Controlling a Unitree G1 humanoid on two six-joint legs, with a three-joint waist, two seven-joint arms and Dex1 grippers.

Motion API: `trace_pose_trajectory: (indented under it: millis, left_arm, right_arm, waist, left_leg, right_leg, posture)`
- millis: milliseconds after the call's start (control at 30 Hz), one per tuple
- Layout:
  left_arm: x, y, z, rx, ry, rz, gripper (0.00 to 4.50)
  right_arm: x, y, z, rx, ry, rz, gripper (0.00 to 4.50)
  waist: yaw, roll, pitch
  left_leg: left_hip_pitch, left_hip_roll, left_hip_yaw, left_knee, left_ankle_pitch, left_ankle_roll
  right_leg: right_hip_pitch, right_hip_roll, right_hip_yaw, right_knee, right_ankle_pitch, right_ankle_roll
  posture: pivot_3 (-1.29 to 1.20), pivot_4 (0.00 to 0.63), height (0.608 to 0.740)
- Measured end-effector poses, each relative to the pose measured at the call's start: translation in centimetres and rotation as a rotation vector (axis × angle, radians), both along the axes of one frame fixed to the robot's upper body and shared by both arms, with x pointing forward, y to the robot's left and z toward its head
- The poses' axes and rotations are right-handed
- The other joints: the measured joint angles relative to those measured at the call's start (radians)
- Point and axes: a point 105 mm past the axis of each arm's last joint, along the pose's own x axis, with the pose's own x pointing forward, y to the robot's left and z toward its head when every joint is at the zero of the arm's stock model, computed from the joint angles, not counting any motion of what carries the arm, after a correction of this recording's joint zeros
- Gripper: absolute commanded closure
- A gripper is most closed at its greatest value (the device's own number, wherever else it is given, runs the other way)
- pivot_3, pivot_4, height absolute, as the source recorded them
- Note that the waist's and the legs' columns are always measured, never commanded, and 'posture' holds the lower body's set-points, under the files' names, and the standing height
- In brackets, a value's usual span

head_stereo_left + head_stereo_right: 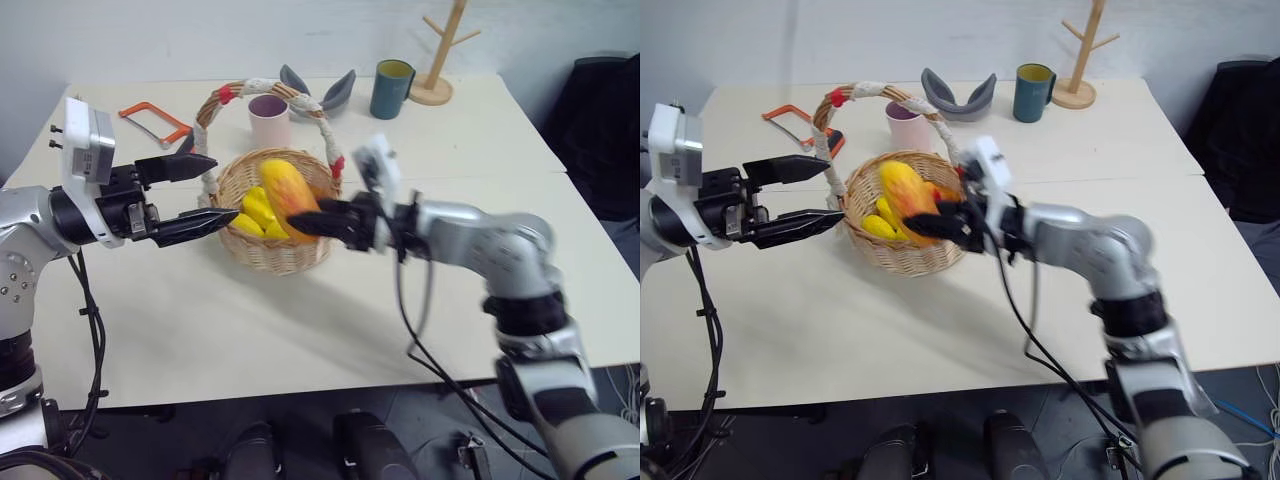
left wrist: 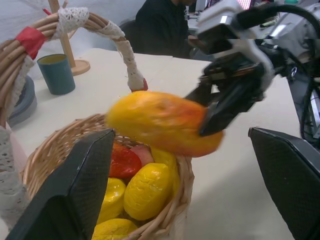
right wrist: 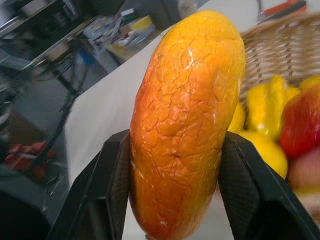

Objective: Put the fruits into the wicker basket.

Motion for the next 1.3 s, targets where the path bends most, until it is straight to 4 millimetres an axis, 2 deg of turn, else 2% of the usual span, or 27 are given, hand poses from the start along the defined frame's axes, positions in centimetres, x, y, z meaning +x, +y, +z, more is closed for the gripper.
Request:
trace_pose_trajectory:
  millis: [67,167,233,367,433,533,600,700,833,867,967,1067,1233,1300]
  left_arm:
    - [-0.1,0.4,-0.4,0.0,0.011,0.013,0.0]
    - [-0.3,0.7,-0.6,-0.004,0.012,0.025,0.0]
    - [-0.5,0.7,-0.6,0.0,0.003,0.025,0.0]
    - [-0.6,0.7,-0.8,0.004,-0.004,0.02,0.0]
    - [-0.7,0.7,-0.8,0.006,-0.012,0.014,0.0]
    - [-0.4,0.4,-0.6,0.005,-0.027,-0.006,0.0]
    - [-0.1,0.3,-0.3,-0.004,-0.03,-0.015,0.0]
    - [0.2,-0.5,0.0,-0.003,-0.049,-0.045,0.0]
    - [0.9,-0.9,-0.3,-0.002,-0.042,-0.05,0.0]
    - [1.0,-1.2,-0.4,0.001,-0.039,-0.062,0.0]
    - [1.5,-1.5,-0.4,-0.016,-0.038,-0.065,0.0]
    - [1.6,-2.0,-0.3,-0.015,-0.045,-0.078,0.0]
    - [1.9,-2.8,0.3,-0.024,-0.064,-0.091,0.0]
    - [1.9,-3.0,0.6,-0.026,-0.074,-0.097,0.0]
  right_arm:
    - [1.7,-0.1,-0.6,-0.023,0.029,-0.066,1.3]
    - [2.4,-0.4,-1.2,-0.042,0.048,-0.102,0.4]
    - [2.2,-0.7,-0.5,-0.027,0.033,-0.095,0.4]
    - [0.2,-2.0,1.7,0.007,-0.065,-0.068,0.4]
    - [0.0,-3.3,1.6,-0.016,-0.102,-0.106,0.4]
    - [1.0,-6.2,0.7,-0.13,-0.181,-0.252,0.4]
    - [1.5,-6.7,0.9,-0.153,-0.232,-0.296,0.4]
    - [2.1,-6.2,1.4,-0.171,-0.348,-0.335,0.4]
    - [3.4,-4.4,1.7,-0.115,-0.385,-0.358,0.4]
    - [3.6,-3.4,1.4,-0.095,-0.377,-0.346,0.4]
    - [4.6,-2.0,-0.1,-0.053,-0.335,-0.344,1.27]
    - [5.9,-2.6,-1.4,-0.026,-0.298,-0.412,2.29]
    - [6.2,-3.7,-0.5,-0.001,-0.357,-0.458,3.88]
    - [5.6,-4.6,-0.6,0.014,-0.391,-0.451,4.33]
  waist:
    - [0.002,0.0,0.0]
    - [0.003,0.0,0.0]
    - [0.002,0.0,0.0]
    - [0.002,0.0,0.0]
    - [0.002,0.0,0.0]
    - [0.002,0.0,0.0]
    - [-0.002,0.0,0.0]
    - [-0.004,0.0,0.0]
    - [-0.008,0.0,0.0]
    - [-0.007,0.0,0.0]
    - [-0.003,0.0,0.0]
    - [0.0,0.0,0.0]
    - [0.0,0.0,0.0]
    - [0.001,0.0,0.0]
  left_leg:
    - [0.0,0.0,0.0,0.0,0.0,0.0]
    - [-0.002,0.0,0.0,0.0,0.0,0.0]
    - [-0.002,0.0,0.0,0.0,0.0,0.0]
    - [-0.002,0.0,-0.001,-0.001,0.0,0.0]
    - [-0.002,0.0,-0.001,0.0,0.0,0.0]
    - [-0.001,-0.001,0.0,0.0,0.0,0.0]
    - [-0.001,0.0,0.0,0.0,0.001,0.0]
    - [-0.001,0.0,0.001,-0.002,0.001,-0.001]
    - [0.0,0.001,0.001,-0.001,0.001,-0.002]
    - [0.0,0.001,0.001,-0.001,0.001,-0.002]
    - [-0.001,0.0,0.001,0.0,0.001,-0.001]
    - [-0.001,0.0,0.001,0.001,0.001,-0.001]
    - [-0.001,0.0,0.001,0.001,0.001,-0.001]
    - [-0.001,-0.001,0.001,0.0,0.001,-0.001]
  right_leg:
    - [-0.001,0.0,0.0,0.001,0.0,0.0]
    - [-0.002,0.0,0.0,0.001,0.0,-0.001]
    - [-0.002,-0.001,0.0,0.001,0.0,-0.001]
    - [-0.002,0.0,-0.001,0.001,0.0,-0.001]
    - [-0.002,0.0,-0.001,0.001,0.0,-0.001]
    - [-0.002,0.0,0.0,0.001,0.0,-0.001]
    - [-0.002,0.001,0.0,0.002,0.0,-0.001]
    - [-0.003,0.002,0.001,0.002,0.0,-0.001]
    - [-0.003,0.003,0.001,0.003,0.0,-0.001]
    - [-0.003,0.002,0.001,0.004,0.0,-0.001]
    - [-0.003,0.002,0.001,0.004,0.0,-0.001]
    - [-0.003,0.001,0.0,0.004,0.0,-0.001]
    - [-0.003,0.001,0.0,0.005,0.0,-0.001]
    - [-0.003,0.001,0.0,0.005,0.0,-0.001]
  posture:
    - [0.0,0.15,0.74]
    - [0.0,0.15,0.74]
    - [0.0,0.15,0.74]
    - [0.0,0.15,0.74]
    - [0.0,0.15,0.74]
    - [0.0,0.15,0.74]
    - [0.0,0.15,0.74]
    - [0.0,0.15,0.74]
    - [0.0,0.15,0.74]
    - [0.0,0.15,0.74]
    - [0.0,0.15,0.74]
    - [0.0,0.15,0.74]
    - [0.0,0.15,0.74]
    - [0.0,0.15,0.74]
